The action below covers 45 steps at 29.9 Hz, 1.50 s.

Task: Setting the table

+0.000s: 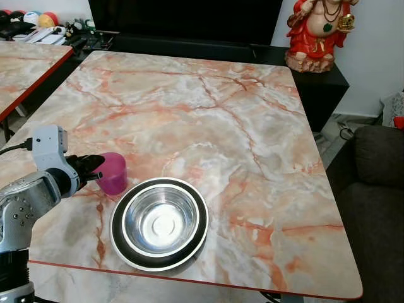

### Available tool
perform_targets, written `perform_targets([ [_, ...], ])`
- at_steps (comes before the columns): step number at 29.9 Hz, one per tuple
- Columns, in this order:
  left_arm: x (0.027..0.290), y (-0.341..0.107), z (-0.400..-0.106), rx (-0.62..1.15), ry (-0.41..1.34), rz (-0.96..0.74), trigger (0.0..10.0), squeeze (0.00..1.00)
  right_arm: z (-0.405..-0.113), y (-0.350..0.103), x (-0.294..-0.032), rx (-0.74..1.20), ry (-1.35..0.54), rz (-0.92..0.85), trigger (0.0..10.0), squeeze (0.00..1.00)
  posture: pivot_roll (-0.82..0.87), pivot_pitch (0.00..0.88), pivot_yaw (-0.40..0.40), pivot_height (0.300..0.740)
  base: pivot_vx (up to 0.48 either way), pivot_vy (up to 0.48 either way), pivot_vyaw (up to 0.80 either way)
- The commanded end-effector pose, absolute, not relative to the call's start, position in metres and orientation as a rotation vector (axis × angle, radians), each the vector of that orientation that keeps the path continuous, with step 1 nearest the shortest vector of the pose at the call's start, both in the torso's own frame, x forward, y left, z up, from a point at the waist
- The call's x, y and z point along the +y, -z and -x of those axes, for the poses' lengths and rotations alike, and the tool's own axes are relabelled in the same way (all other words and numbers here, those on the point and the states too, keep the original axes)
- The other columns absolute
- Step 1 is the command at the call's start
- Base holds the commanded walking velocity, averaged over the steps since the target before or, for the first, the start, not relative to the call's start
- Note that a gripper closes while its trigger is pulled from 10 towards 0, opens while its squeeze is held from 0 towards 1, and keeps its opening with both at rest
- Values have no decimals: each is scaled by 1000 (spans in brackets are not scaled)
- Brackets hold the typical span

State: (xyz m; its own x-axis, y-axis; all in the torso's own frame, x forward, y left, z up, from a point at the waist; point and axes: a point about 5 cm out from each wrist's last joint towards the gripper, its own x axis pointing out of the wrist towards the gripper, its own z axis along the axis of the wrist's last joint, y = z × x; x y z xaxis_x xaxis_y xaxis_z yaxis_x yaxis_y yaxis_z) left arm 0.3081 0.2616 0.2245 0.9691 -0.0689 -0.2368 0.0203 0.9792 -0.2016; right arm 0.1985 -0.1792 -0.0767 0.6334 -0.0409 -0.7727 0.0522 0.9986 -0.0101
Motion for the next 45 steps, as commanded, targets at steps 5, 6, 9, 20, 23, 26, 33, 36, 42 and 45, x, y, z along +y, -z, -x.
perform_targets([
  [5,259,-235,-306,207,67,182,10000,0,-189,81,-181,918,56,-13,10000,0,151,162,-38,740,0,0,0],
  [6,260,-233,-305,214,58,165,10000,0,-189,82,-181,918,56,-13,10000,0,151,162,-38,740,0,0,0],
  [9,262,-232,-304,212,48,150,10000,0,-189,82,-181,918,55,-13,10000,0,150,162,-38,740,0,0,0],
  [20,270,-255,-302,-24,-50,-129,10000,0,-189,82,-182,918,55,-11,10000,0,149,159,-40,740,0,0,0],
  [23,270,-270,-295,-182,-80,-191,10000,0,-189,82,-182,919,54,-11,10000,0,152,158,-40,740,0,0,0],
  [26,268,-272,-292,-234,-91,-267,10000,0,-189,82,-182,919,54,-11,10000,0,152,158,-40,740,0,0,0],
  [33,246,-247,-272,-361,-25,-482,10000,0,-189,82,-181,917,53,-12,10000,0,150,146,-43,740,0,0,0],
  [36,230,-234,-264,-386,53,-571,10000,0,-190,81,-182,913,60,-11,10000,0,149,139,-40,740,0,0,0],
  [42,224,-232,-266,-416,33,-529,10000,0,-191,81,-181,908,66,-15,10000,0,134,123,-33,740,0,0,0],
  [45,220,-230,-269,-431,44,-534,10000,0,-191,80,-179,902,69,-17,10000,0,116,108,-27,740,0,0,0],
])
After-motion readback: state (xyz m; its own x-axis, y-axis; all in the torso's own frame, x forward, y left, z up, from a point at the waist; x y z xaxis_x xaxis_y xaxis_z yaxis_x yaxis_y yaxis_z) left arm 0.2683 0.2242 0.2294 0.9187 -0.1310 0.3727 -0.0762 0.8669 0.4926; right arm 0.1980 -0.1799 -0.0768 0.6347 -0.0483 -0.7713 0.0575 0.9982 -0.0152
